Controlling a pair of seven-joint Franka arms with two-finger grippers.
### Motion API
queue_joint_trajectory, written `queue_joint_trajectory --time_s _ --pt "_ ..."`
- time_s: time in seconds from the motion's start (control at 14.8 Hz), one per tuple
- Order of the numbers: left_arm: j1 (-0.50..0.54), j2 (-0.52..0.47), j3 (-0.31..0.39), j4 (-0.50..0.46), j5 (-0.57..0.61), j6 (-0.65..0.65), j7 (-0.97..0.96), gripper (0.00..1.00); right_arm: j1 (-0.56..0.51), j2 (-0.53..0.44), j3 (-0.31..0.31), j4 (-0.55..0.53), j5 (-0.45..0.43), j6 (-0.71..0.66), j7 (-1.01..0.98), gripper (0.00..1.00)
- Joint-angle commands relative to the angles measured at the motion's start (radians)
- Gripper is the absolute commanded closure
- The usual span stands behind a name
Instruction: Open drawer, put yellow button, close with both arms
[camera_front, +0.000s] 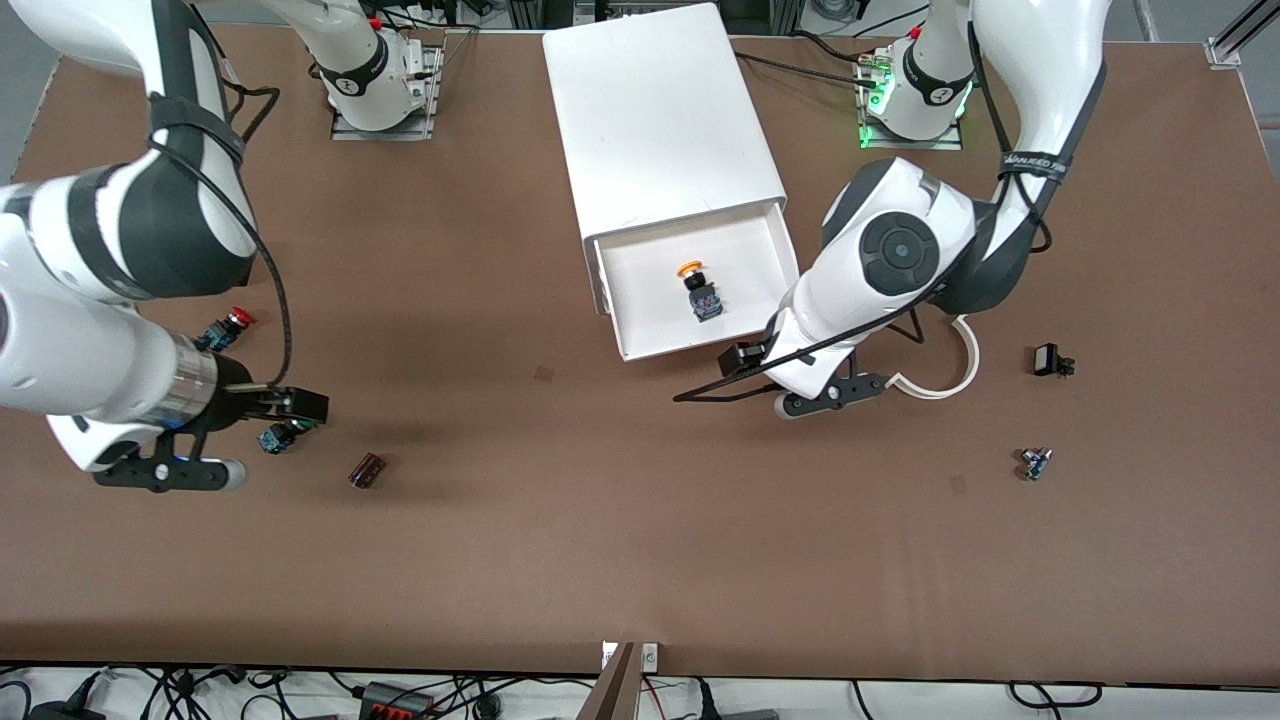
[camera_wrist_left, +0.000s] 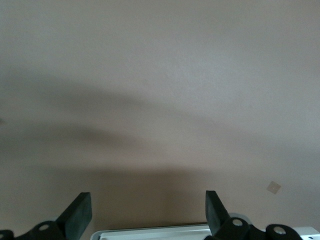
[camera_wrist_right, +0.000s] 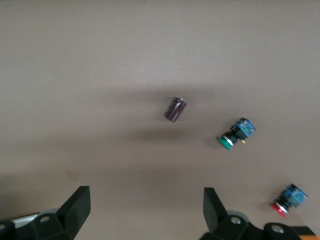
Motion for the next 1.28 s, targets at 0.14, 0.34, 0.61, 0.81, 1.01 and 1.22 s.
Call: queue_joint_trajectory --time_s 0.14,0.34,0.61,0.81,1.01,1.22 --pt "-0.029 0.009 -0.002 -0.02 0.036 0.017 -0.066 0.0 -0.11 -0.085 -0.005 -0.029 -0.002 -0.113 -0.085 0.0" --pt "-0.052 0.002 0.001 -0.089 0.043 0.082 -0.082 0.0 -0.17 -0.214 -0.003 -0.193 -0.003 -0.05 -0.152 0.0" --pt "-0.059 -0.006 -0.008 -0.102 0.066 0.077 -0.102 0.0 -0.177 -0.299 -0.005 -0.267 -0.034 -0.036 -0.215 0.0" --pt "-0.057 -0.017 -0.047 -0.108 0.064 0.012 -0.105 0.0 -0.177 -0.366 -0.005 -0.374 -0.046 -0.019 -0.215 0.0" --pt "-0.057 -0.017 -0.093 -0.108 0.056 -0.031 -0.117 0.0 -0.177 -0.476 -0.003 -0.543 -0.067 0.056 -0.223 0.0" --pt "-0.059 -0.017 -0.143 -0.127 0.058 -0.031 -0.16 0.0 -0.171 -0.578 -0.003 -0.693 -0.077 0.126 -0.252 0.0"
